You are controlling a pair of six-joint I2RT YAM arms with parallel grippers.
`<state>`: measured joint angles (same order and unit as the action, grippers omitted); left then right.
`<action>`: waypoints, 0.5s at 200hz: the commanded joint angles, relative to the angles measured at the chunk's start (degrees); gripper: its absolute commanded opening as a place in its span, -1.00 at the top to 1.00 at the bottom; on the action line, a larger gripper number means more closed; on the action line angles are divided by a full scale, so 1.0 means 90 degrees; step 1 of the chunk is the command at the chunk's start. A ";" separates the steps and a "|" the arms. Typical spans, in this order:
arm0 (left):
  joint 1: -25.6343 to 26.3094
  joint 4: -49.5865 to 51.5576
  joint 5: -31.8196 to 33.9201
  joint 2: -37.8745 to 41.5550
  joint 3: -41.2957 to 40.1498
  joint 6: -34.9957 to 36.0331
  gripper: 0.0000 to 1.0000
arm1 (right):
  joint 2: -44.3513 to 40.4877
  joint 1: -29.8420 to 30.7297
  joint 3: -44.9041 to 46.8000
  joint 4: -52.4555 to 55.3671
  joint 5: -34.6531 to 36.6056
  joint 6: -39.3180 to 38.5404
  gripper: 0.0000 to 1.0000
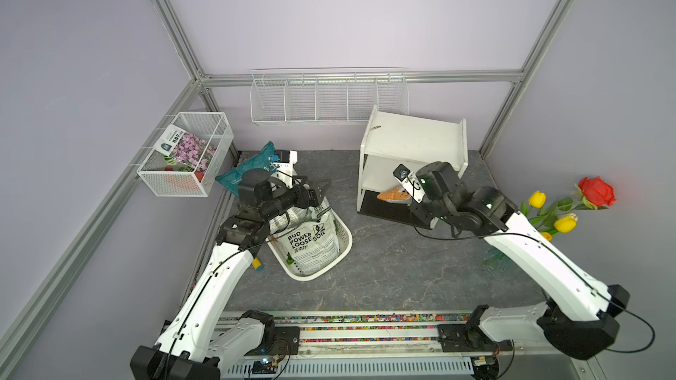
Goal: Take down the fertilizer bag from the shelf
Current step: Pick up the fertilizer bag from the shelf.
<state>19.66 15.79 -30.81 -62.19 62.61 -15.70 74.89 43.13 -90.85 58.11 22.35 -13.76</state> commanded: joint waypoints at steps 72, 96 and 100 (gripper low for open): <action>0.1998 0.1633 -0.0804 -0.1224 0.1598 0.1408 -0.97 | 0.0059 0.0015 -0.1186 0.0768 -0.1886 0.0540 1.00; 0.2642 0.1254 0.0164 -0.1106 0.1052 0.1724 -1.00 | 0.0052 0.0012 -0.1160 0.0662 -0.2206 0.0712 1.00; 0.2705 0.1136 0.0198 -0.1073 0.0934 0.1729 -1.00 | 0.0039 0.0016 -0.1144 0.0632 -0.2274 0.0733 1.00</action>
<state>40.49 27.53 -36.97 -72.93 75.05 -4.32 76.03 43.16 -99.18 69.01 6.46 -10.31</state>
